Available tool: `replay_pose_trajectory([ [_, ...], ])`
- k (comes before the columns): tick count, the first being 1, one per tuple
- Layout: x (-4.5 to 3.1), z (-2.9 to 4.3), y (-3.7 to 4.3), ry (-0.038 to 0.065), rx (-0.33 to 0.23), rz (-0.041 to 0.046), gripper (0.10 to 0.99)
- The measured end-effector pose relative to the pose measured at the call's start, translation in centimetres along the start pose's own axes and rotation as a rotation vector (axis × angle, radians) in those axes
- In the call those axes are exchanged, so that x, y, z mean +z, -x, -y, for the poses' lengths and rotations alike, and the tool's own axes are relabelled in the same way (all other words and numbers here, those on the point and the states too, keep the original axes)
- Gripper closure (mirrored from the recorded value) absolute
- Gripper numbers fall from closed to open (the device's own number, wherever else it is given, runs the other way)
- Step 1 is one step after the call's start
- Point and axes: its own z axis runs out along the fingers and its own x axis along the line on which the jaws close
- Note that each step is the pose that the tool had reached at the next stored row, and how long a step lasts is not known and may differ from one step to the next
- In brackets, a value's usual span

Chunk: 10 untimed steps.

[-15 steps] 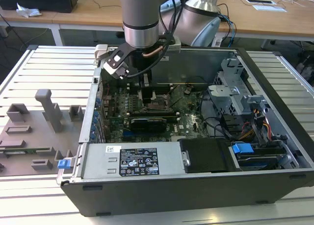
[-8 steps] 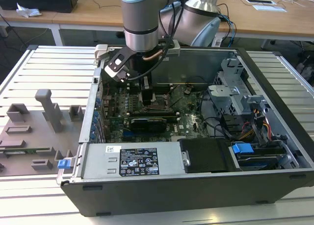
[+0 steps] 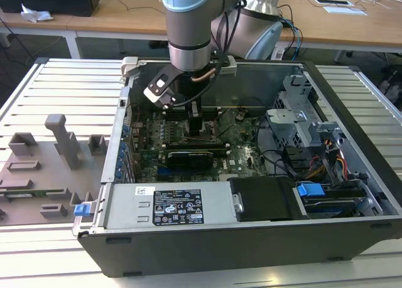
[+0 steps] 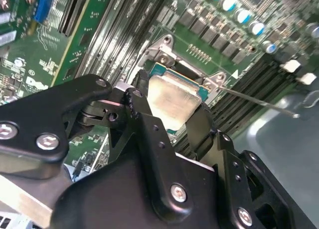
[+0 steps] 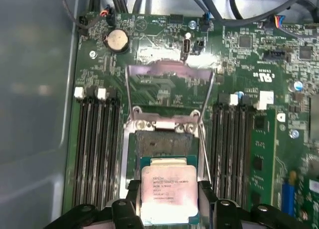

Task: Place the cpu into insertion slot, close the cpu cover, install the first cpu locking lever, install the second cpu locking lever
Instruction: 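Place the cpu into insertion slot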

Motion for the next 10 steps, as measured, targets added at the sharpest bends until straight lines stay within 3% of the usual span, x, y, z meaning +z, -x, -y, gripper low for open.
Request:
replay_pose_trajectory([
  [10,1.25,-0.85,-0.03,0.000,0.044,0.0016,0.545],
])
